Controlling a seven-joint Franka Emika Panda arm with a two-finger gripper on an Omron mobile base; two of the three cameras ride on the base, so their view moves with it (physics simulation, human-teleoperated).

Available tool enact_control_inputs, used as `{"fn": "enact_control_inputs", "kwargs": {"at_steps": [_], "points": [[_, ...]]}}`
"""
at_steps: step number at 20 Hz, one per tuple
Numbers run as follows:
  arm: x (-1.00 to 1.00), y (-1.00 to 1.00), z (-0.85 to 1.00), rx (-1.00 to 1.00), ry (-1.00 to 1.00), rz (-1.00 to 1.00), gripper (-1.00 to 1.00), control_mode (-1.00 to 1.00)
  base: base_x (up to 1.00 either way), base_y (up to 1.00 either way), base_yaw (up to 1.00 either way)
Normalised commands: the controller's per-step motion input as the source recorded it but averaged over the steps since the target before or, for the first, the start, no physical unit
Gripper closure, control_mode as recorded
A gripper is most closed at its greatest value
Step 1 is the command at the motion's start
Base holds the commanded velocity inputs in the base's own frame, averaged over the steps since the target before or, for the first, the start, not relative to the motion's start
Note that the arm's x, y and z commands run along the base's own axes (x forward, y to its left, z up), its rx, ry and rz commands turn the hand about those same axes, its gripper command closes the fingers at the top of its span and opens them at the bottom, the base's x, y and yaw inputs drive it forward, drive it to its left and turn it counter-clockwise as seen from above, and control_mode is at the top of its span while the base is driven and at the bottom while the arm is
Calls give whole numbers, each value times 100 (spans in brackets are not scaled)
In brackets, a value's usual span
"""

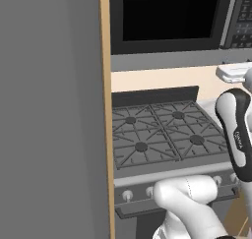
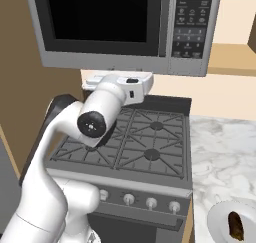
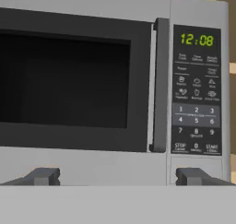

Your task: Pick the sweet potato from the counter and place it in the microwave. Then turn on the microwave.

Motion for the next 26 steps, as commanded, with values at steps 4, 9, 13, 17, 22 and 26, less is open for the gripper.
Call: {"fn": "enact_control_inputs", "kwargs": {"at_steps": [4,9,13,17,22,26], "points": [[0,-17,44,0,-2,-2,-100,-100,0,0,0],[0,-17,37,0,0,0,-100,-100,0,0,0],[0,-9,19,0,0,0,-100,-100,0,0,0],[4,-8,7,0,0,0,-100,-100,0,0,0],[10,-13,5,0,-1,0,-100,-100,0,0,0],[17,-12,5,0,-1,0,-100,-100,0,0,0]]}}
